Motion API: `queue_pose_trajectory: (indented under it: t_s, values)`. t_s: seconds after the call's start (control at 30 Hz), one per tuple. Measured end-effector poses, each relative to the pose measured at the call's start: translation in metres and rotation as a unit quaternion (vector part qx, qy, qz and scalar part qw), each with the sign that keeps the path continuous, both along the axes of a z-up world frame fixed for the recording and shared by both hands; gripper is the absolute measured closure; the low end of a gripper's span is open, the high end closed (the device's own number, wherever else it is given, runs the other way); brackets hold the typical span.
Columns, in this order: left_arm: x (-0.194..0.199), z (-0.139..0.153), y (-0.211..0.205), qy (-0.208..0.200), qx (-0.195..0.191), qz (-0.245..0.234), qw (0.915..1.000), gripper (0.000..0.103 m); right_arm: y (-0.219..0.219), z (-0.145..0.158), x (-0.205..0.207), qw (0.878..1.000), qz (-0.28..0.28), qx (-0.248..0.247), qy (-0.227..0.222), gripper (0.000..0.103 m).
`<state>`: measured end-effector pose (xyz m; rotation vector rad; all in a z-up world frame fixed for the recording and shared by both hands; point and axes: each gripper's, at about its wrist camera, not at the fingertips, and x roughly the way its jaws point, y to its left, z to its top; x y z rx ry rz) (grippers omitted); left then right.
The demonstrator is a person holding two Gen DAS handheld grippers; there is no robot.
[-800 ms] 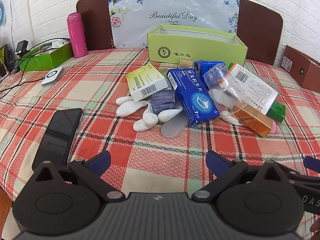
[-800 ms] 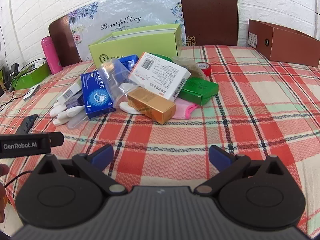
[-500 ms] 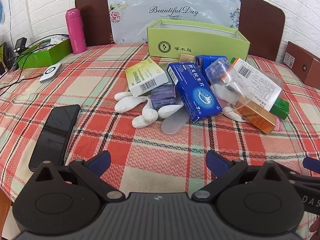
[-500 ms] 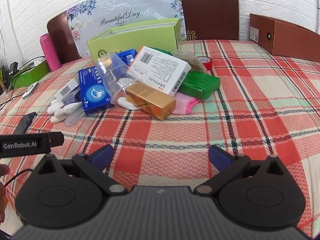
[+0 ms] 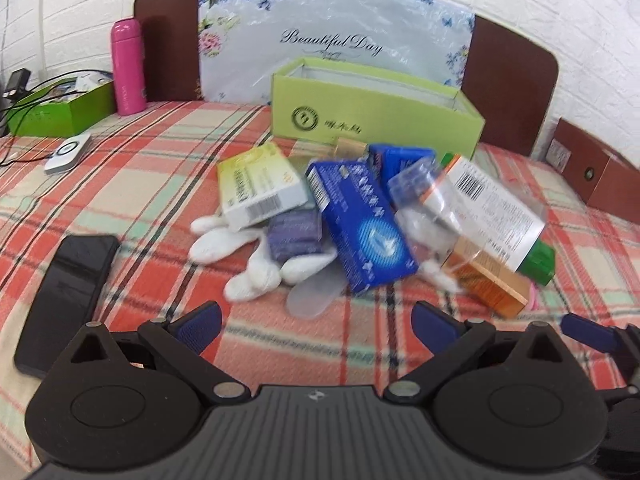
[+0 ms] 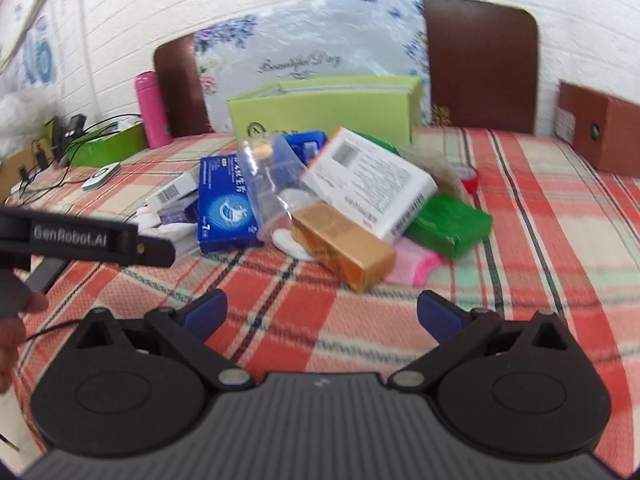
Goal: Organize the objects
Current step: 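Grasp the blue medicine box with left tool while right tool grasps the gold box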
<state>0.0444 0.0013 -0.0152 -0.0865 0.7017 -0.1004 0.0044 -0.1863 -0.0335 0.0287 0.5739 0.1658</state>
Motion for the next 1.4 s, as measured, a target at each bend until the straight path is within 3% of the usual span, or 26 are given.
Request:
queue_pose_trajectory:
  t_s: [0.1,0.17,0.27,0.33,0.4,0.43,0.47,0.5,0.7,0.83,0.9,0.97,1.23,1.3,1.4]
  values:
    - [0.014,0.001,-0.002,-0.015,-0.025,-0.013,0.9995,0.003,0.0,-0.003,0.018,0.999,0.02,-0.033,-0.004,0.011]
    - [0.025,0.0,-0.005,-0.015,-0.037,-0.015,0.9991,0.011,0.002,-0.006,0.028,0.998,0.026,-0.05,-0.006,0.017]
    - [0.044,-0.003,-0.009,-0.01,-0.057,-0.012,0.9982,0.011,0.003,-0.013,0.04,0.998,0.029,-0.056,0.008,0.028]
    - [0.056,-0.005,-0.011,0.001,-0.072,-0.004,0.9974,0.011,0.004,-0.013,0.036,0.998,0.024,-0.059,0.005,0.055]
    - [0.064,-0.007,-0.014,-0.002,-0.077,-0.001,0.997,0.013,0.004,-0.01,0.029,0.999,0.036,-0.035,0.01,0.07]
    - [0.069,-0.008,-0.017,-0.003,-0.076,-0.004,0.9971,0.018,0.003,-0.009,0.025,0.999,0.045,-0.014,0.015,0.072]
    - [0.075,-0.011,-0.02,0.001,-0.075,-0.011,0.9971,0.033,0.004,-0.008,0.021,0.999,0.051,-0.004,0.016,0.072]
    - [0.083,-0.014,-0.023,0.013,-0.077,-0.023,0.9967,0.041,0.006,-0.008,0.016,0.998,0.056,-0.002,0.015,0.072]
    - [0.079,-0.02,-0.025,0.011,-0.055,-0.057,0.9968,0.05,0.009,-0.006,0.012,0.998,0.066,-0.005,0.019,0.071]
    - [0.061,-0.012,-0.008,0.019,-0.068,-0.084,0.9939,0.065,0.012,-0.007,0.023,0.997,0.069,-0.01,0.019,0.061]
    - [0.05,-0.009,0.0,0.024,-0.077,-0.096,0.9921,0.065,0.014,-0.01,0.026,0.997,0.068,-0.006,0.025,0.061]
    - [0.04,-0.009,0.001,0.019,-0.061,-0.102,0.9927,0.065,0.014,-0.013,0.026,0.997,0.066,-0.007,0.034,0.071]
    - [0.046,-0.013,-0.009,0.017,-0.072,-0.088,0.9933,0.065,0.012,-0.01,0.021,0.997,0.065,-0.007,0.036,0.07]
    - [0.05,-0.016,-0.012,0.022,-0.072,-0.089,0.9932,0.065,0.014,-0.012,0.026,0.997,0.062,-0.008,0.033,0.064]
    - [0.05,-0.015,-0.01,0.023,-0.082,-0.096,0.9917,0.072,0.015,-0.015,0.03,0.998,0.056,-0.007,0.041,0.07]
